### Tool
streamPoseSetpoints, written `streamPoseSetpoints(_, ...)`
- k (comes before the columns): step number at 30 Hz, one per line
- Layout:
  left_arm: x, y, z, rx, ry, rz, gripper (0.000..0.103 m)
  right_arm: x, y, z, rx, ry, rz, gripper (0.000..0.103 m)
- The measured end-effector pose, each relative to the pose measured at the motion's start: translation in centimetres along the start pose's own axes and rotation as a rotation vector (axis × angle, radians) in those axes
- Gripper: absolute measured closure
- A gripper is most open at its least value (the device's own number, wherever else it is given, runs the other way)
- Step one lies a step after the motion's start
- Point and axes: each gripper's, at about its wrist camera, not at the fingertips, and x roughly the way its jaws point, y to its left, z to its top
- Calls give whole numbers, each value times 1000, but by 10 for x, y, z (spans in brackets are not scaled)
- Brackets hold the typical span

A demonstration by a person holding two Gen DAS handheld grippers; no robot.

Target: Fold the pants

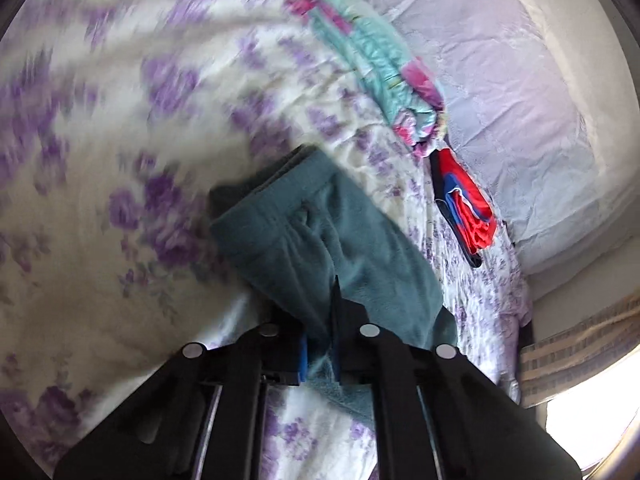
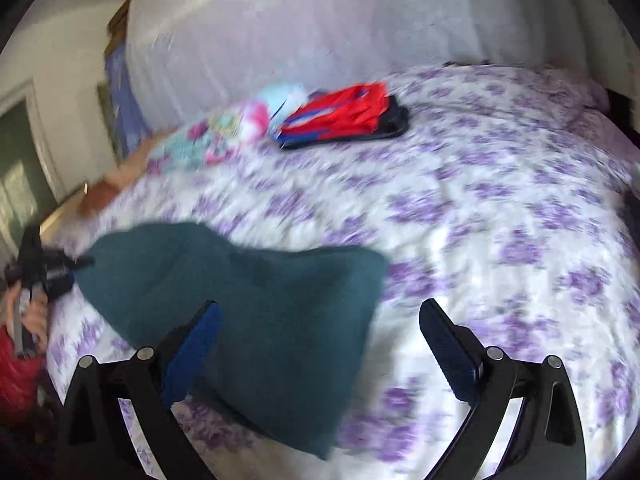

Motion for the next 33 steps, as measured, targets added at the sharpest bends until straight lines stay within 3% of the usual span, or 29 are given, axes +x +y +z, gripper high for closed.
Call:
streamPoseSetpoints(4,-19,-48,-2,165,-67,60,96,-2,-38,-10,72,99,-105,4)
streamPoseSetpoints(8,-22,-124,-20,419,-111,131,96,-11,-78,-19,260,74,41,4)
streamPoseSetpoints(12,-7,-206,-64,688,-121,153,96,-9,-85,-20,309,64,73,4)
streamPoseSetpoints(16,18,-288,-150,996,-93,78,96,-10,-84,-22,316,58,86,4)
streamPoseSetpoints(19,49,-322,-232,1240,-8,43,92,-13,-89,-21,341,44,109,4)
streamPoseSetpoints(21,73,-323,-274,1345,46,71,73,-14,-92,-20,354,32,121,4)
streamPoseSetpoints(22,78,-321,-284,1361,49,82,69,-14,-94,-20,361,26,125,4)
streamPoseSetpoints(23,79,-315,-287,1351,58,65,56,-15,-95,-20,367,22,129,4)
streamPoseSetpoints(27,52,-303,-258,1206,56,-37,26,-14,-95,-20,364,22,126,4)
streamPoseSetpoints(30,35,-293,-229,1124,6,-46,19,-14,-95,-19,362,22,122,4)
streamPoseSetpoints(33,37,-276,-202,1030,-25,28,19,-17,-93,-18,358,10,94,4)
